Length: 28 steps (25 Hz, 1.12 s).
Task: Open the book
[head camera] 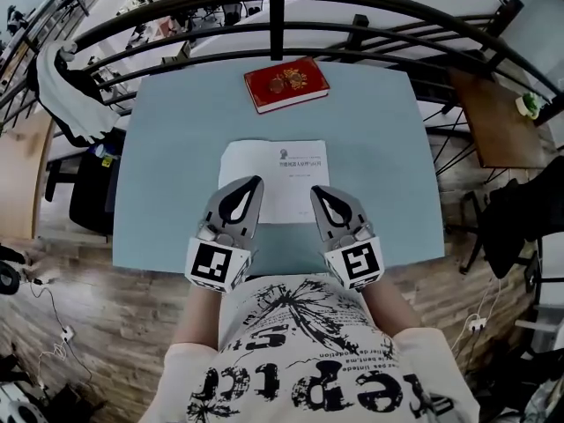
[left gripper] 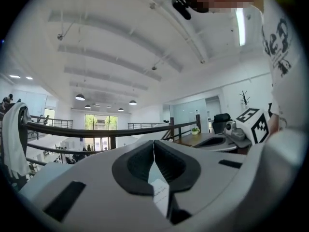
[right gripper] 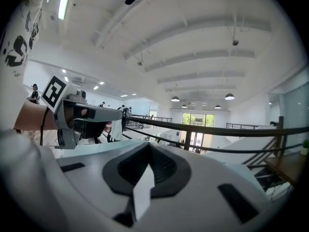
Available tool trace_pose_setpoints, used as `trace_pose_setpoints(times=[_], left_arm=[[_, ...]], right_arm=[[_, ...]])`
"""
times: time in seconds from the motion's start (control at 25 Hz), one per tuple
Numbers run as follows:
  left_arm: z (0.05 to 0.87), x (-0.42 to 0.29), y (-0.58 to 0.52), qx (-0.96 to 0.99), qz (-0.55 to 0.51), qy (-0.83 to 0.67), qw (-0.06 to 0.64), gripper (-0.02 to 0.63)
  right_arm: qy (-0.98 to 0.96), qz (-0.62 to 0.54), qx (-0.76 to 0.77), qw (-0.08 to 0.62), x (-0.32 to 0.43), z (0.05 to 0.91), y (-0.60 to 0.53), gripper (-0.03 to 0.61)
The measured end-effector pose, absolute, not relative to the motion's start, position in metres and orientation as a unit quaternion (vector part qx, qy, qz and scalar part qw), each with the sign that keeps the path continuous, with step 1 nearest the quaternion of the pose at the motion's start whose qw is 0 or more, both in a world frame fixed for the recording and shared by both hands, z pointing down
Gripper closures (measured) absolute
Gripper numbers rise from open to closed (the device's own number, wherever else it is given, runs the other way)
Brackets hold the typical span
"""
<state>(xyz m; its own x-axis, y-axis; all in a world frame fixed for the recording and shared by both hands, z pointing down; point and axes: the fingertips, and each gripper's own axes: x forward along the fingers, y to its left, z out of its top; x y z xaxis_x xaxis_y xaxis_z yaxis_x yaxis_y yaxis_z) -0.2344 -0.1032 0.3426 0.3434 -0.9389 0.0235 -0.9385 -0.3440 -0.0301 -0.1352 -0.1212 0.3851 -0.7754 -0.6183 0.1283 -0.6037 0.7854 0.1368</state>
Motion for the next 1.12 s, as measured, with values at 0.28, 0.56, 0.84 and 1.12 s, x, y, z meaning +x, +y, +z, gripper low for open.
trace_pose_setpoints(times=[0.28, 0.56, 0.84, 1.12], left_arm=[[0.331, -0.228, -0.099, -0.821, 0.01, 0.571, 0.004, 0.594], [0.331, -0.228, -0.101, -0.823, 0.011, 0.567, 0.004, 0.594], [0.334, -0.226, -0.102, -0.826, 0.008, 0.563, 0.003, 0.594], [0.338, -0.226, -0.107, -0.825, 0.01, 0.565, -0.004, 0.594]], right_arm=[[-0.943, -0.064, 0.319, 0.068, -0.132, 0.368, -0.12, 0.569], [-0.943, -0.073, 0.317, 0.063, -0.136, 0.364, -0.119, 0.569], [-0.942, -0.069, 0.324, 0.057, -0.135, 0.362, -0.124, 0.569], [-0.939, -0.064, 0.333, 0.052, -0.134, 0.36, -0.13, 0.569]])
